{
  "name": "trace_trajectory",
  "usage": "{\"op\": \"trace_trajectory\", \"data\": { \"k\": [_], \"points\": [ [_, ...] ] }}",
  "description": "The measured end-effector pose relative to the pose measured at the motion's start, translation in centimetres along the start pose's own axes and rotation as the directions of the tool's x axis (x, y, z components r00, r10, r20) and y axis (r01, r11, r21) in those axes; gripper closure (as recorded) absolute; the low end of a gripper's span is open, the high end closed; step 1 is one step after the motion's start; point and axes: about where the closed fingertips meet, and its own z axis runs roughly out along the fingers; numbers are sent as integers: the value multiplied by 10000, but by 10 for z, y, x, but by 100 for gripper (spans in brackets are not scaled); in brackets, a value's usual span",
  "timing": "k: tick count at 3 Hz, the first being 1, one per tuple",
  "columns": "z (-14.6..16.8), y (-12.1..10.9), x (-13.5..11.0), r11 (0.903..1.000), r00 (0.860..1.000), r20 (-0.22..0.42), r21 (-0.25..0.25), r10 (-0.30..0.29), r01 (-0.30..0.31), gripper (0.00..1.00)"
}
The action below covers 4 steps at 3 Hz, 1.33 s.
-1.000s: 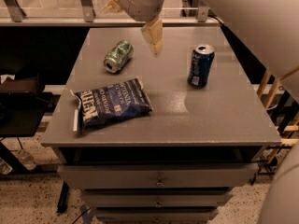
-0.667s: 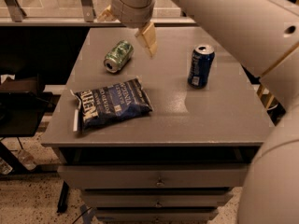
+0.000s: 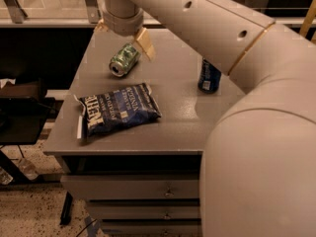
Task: Pick green can
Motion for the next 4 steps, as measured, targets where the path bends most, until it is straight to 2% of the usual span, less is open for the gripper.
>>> {"op": "trace_trajectory", "data": {
  "k": [2,4],
  "points": [
    [37,-14,3,9976,9998,0,-655,-220,219,0],
    [74,-15,-9,9892,9968,720,-1395,-352,450,0]
  ]
}}
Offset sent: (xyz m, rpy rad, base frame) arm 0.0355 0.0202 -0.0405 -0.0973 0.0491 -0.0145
